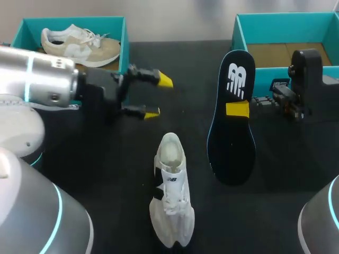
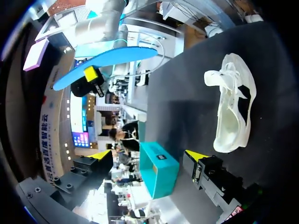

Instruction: Take the shoe out of the shoebox, open the shoe tongue, remove and reinsert the insole, then place the shoe into the shoebox

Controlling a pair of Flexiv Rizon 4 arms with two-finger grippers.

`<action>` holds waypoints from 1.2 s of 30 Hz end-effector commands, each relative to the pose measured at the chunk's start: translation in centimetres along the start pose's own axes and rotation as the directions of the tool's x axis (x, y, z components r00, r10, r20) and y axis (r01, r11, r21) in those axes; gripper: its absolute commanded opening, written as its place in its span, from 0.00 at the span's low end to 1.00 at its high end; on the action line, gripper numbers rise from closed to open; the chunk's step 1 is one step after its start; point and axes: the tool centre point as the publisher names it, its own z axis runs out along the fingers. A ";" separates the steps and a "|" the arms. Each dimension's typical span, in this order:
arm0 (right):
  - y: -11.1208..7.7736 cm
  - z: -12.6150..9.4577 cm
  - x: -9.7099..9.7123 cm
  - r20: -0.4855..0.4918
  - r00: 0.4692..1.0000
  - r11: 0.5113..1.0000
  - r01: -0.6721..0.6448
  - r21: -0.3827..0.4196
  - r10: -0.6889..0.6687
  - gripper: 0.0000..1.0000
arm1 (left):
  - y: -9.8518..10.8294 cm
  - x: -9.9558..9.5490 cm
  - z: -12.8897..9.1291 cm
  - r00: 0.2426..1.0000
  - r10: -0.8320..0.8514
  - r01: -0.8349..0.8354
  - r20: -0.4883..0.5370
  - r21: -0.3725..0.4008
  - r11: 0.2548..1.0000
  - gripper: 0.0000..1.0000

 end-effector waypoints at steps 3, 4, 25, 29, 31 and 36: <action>0.1 0.2 -0.2 0.000 1.000 1.000 -0.001 0.002 0.001 0.00 | 0.6 -1.5 -2.3 0.988 0.009 -0.009 0.155 -0.006 1.000 1.00; 0.1 0.2 -0.2 0.000 1.000 1.000 -0.001 0.002 0.001 0.00 | 0.8 -1.8 -2.4 0.987 0.007 -0.007 0.160 0.000 1.000 1.00; 3.2 -1.0 -5.8 -0.024 0.989 0.988 -0.142 0.057 0.143 0.00 | 2.2 -3.5 -2.7 0.978 -0.007 -0.003 0.207 0.045 0.999 1.00; 5.7 -2.0 -8.9 -0.048 0.980 0.979 -0.187 0.083 0.191 0.00 | 2.2 -3.5 -2.7 0.978 -0.007 -0.003 0.207 0.045 0.999 1.00; 6.8 -2.5 -10.4 -0.040 0.977 0.974 -0.206 0.095 0.210 0.00 | 2.2 -3.5 -2.7 0.978 -0.007 -0.003 0.207 0.045 0.999 1.00; 9.5 -2.8 -13.8 -0.100 0.960 0.965 -0.254 0.068 0.260 0.00 | 2.2 -3.5 -2.7 0.978 -0.007 -0.003 0.207 0.045 0.999 1.00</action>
